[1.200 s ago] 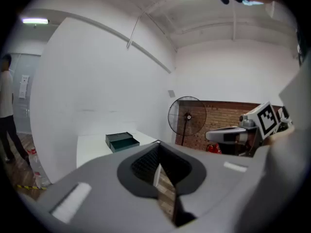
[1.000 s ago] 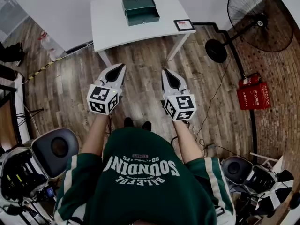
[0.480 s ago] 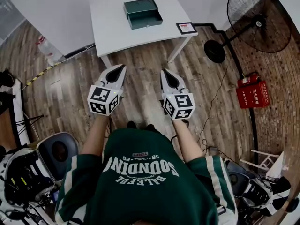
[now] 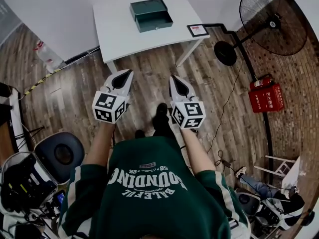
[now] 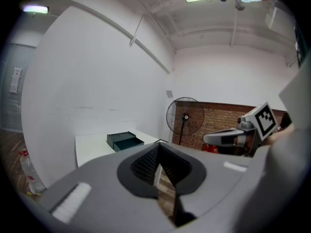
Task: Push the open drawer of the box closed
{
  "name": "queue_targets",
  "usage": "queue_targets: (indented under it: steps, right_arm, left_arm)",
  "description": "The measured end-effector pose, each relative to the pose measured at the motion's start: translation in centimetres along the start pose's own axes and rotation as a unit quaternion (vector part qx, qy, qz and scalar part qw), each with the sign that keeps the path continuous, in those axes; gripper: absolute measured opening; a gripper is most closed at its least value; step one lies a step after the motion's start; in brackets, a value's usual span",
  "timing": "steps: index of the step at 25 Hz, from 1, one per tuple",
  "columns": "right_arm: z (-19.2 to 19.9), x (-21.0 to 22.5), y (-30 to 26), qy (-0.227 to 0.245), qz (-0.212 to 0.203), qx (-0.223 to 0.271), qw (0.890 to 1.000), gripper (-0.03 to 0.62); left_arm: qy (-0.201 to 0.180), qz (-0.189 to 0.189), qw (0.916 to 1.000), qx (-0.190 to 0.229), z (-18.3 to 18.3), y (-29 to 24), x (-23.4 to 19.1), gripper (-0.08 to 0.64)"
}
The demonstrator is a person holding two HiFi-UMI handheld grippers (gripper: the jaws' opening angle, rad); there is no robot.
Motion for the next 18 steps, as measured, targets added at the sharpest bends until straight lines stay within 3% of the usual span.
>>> queue_targets:
  steps: [9, 18]
  right_arm:
    - [0.1, 2.2, -6.3, -0.011, -0.014, -0.006, 1.000, 0.002]
    - [-1.4, 9.1, -17.6, -0.018, -0.052, -0.022, 0.998, 0.002]
  left_arm:
    - [0.008, -0.014, 0.9998, -0.010, 0.1, -4.3, -4.2, 0.052]
    - [0.018, -0.047, 0.9986, -0.019, -1.6, -15.0, -9.0, 0.052]
Point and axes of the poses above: the fingertips, and each gripper's own axes: y backward along the fingers, x to its right, z out of its underside, the point moved 4 cm from there along y, backward along the fingers, and after that the axes turned 5 degrees about x, right-handed, at the moved point
